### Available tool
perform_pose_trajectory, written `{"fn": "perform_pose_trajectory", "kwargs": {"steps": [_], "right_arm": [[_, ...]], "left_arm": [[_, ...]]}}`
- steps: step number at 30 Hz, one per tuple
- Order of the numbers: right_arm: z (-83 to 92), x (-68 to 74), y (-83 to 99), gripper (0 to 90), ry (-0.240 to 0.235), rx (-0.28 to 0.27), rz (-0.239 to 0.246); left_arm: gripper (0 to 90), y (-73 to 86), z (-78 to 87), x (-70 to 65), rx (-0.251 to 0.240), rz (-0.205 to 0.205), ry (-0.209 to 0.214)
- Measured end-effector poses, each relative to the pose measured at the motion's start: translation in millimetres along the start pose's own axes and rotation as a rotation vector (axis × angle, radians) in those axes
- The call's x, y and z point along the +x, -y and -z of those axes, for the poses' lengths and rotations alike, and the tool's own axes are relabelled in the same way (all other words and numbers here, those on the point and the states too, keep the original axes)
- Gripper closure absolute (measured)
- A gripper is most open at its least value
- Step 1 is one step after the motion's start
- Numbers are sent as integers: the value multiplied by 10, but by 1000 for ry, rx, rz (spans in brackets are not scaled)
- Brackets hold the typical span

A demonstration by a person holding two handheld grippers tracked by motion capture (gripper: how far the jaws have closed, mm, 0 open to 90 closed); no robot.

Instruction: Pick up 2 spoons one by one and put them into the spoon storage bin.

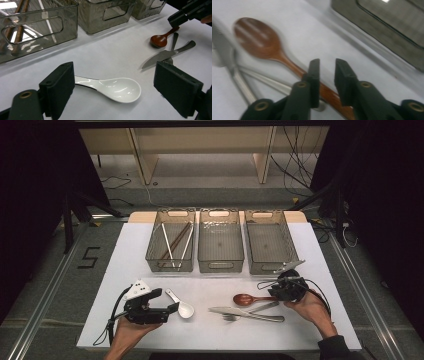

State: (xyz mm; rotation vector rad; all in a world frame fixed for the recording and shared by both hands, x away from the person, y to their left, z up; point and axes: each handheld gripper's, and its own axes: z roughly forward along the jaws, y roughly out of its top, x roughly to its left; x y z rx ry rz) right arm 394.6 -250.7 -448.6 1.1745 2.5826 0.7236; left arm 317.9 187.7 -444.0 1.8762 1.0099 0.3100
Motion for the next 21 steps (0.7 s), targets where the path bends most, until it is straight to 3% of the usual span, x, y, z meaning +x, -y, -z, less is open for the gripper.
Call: {"fn": "perform_pose_trajectory", "kwargs": {"steps": [4,9,21], "right_arm": [[20,81,-87,564,-52,15,83],[-50,152,-128,485,-75,64,136],[-215,161,-140,529,-69,160,184]], "left_arm": [[167,0,13,1,-2,4,0],[167,2,25,5,-7,4,-3],[165,-2,21,3,-13,4,-7]]}}
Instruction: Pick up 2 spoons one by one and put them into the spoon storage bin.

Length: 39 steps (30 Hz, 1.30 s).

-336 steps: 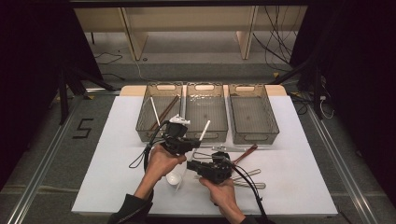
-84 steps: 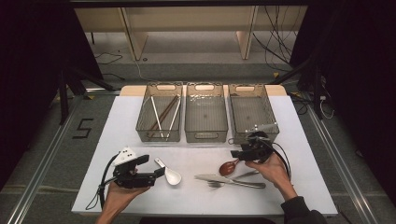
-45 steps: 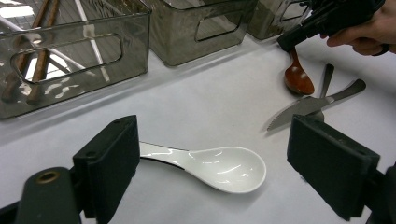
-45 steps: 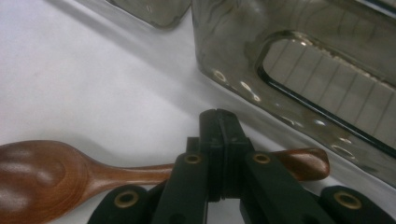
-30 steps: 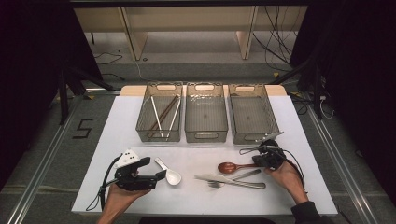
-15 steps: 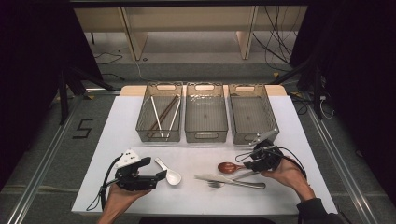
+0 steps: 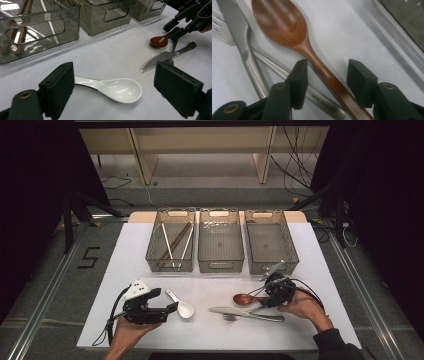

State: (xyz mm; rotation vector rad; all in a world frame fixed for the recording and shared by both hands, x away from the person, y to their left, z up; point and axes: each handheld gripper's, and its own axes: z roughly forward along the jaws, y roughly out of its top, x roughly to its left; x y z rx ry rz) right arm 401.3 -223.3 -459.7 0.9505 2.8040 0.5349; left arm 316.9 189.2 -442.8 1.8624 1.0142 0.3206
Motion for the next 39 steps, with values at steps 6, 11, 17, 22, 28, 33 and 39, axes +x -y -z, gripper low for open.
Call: {"fn": "perform_pose_trajectory", "kwargs": {"steps": [6,11,17,22,28,33,39], "right_arm": [[-22,-27,-32,572,5,31,-6],[-19,11,-74,675,2,57,13],[-12,4,-77,826,14,51,12],[-12,33,-79,846,37,42,49],[87,62,-98,849,36,-17,79],[209,102,-154,849,21,-76,81],[340,148,-302,849,-9,-171,45]], "left_arm": [[165,0,6,2,2,2,1],[165,-1,7,-3,0,3,0],[165,-1,7,-4,-1,1,-1],[165,0,4,-4,-1,1,-1],[165,0,8,3,3,3,-2],[165,3,10,4,-4,3,-1],[165,8,14,11,-12,1,-5]]}}
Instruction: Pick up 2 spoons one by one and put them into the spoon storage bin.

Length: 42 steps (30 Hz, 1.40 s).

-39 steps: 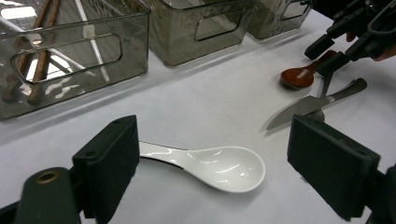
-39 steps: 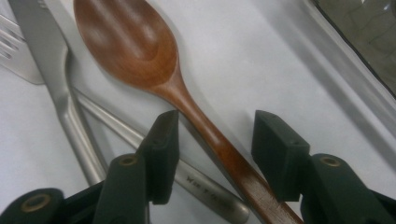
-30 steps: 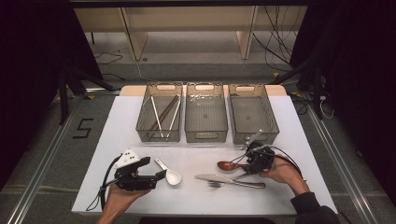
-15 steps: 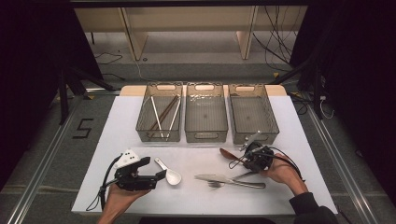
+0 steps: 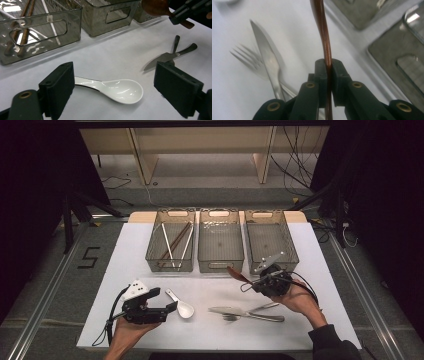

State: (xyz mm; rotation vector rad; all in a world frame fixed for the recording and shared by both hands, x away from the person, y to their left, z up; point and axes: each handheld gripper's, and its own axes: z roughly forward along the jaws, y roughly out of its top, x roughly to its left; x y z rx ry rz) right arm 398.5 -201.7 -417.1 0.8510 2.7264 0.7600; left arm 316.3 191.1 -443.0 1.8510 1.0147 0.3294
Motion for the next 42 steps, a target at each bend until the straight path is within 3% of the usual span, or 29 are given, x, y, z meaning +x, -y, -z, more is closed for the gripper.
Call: {"fn": "perform_pose_trajectory", "kwargs": {"steps": [6,13,30,42], "right_arm": [[34,16,-221,849,-15,-82,-40],[14,-20,-457,848,-17,-136,-96],[-65,-181,-811,848,19,-194,-211],[-115,-290,-1051,847,50,-210,-255]], "left_arm": [[164,5,1,-3,-5,0,2],[162,13,3,3,-8,1,4],[162,13,12,-10,-19,-19,2],[162,15,15,-16,-22,-19,-1]]}}
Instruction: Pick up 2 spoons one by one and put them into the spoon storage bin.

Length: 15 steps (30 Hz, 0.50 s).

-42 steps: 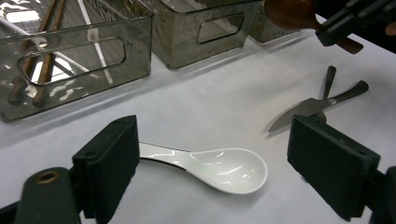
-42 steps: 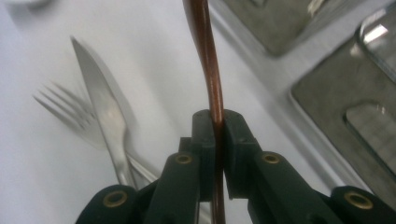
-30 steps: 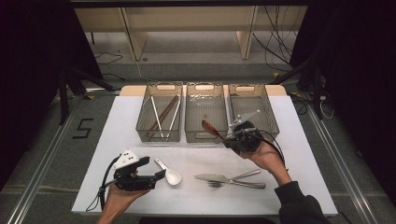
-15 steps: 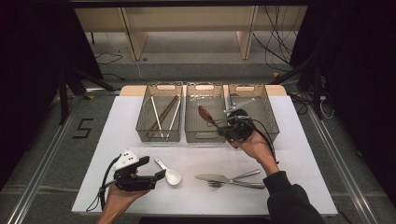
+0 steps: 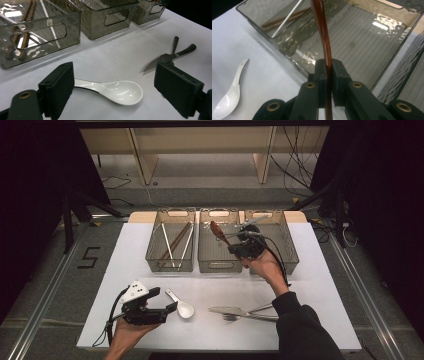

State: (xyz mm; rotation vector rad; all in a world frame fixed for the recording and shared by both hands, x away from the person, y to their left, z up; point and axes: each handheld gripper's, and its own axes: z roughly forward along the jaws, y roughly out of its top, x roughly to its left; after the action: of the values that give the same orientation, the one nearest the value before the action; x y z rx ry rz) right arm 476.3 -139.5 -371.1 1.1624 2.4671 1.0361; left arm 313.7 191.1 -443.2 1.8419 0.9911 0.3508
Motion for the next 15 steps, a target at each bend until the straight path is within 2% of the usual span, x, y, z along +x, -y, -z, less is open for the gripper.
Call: {"fn": "perform_pose_trajectory", "kwargs": {"steps": [15], "right_arm": [[-186,-86,-256,847,43,4,-55]], "left_arm": [[162,2,-1,-4,-11,8,-3]]}}
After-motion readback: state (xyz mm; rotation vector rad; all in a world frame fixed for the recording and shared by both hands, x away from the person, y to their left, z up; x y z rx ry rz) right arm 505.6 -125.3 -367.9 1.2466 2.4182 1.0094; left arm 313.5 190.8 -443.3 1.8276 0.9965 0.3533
